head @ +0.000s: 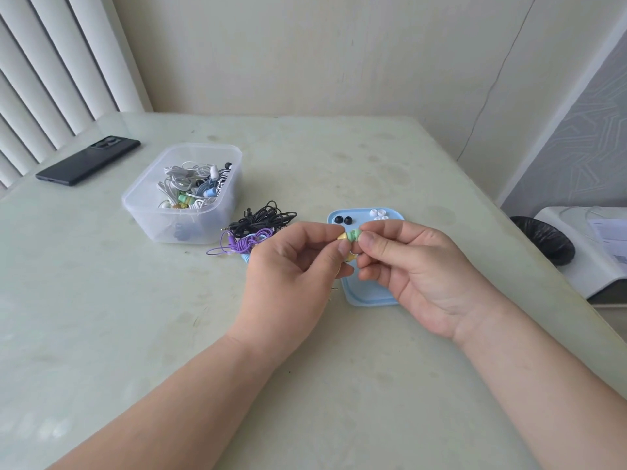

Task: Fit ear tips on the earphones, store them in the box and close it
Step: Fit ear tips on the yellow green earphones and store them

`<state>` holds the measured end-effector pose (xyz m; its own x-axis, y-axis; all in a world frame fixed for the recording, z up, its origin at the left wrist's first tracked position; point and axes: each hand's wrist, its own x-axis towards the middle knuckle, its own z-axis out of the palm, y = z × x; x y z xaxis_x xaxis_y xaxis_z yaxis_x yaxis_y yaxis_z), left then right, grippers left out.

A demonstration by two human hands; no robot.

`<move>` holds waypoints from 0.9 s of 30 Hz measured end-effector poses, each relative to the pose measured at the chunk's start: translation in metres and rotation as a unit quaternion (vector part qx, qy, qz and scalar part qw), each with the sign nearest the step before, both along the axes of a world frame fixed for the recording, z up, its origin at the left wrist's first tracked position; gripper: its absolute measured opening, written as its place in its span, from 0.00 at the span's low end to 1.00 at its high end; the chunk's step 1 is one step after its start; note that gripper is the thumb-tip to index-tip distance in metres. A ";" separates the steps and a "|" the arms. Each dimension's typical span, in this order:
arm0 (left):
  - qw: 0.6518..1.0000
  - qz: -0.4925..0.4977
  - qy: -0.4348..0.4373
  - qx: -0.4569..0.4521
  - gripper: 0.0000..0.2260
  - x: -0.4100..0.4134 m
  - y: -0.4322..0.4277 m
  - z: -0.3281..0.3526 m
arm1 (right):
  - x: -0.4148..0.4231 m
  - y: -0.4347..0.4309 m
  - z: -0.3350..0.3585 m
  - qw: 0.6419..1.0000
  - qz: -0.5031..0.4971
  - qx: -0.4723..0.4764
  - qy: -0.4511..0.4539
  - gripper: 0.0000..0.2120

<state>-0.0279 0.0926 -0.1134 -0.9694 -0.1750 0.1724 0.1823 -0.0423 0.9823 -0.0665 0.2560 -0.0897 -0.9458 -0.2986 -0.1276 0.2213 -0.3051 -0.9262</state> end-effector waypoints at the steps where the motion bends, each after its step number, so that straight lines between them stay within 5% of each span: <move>1: 1.000 -0.001 0.000 0.000 0.05 0.000 0.000 0.000 | 0.000 0.000 0.000 1.000 0.001 0.005 0.004 0.09; 27: 1.000 0.002 -0.009 0.020 0.03 0.001 0.000 0.003 | 0.002 -0.004 -0.008 0.996 -0.045 0.041 0.065 0.07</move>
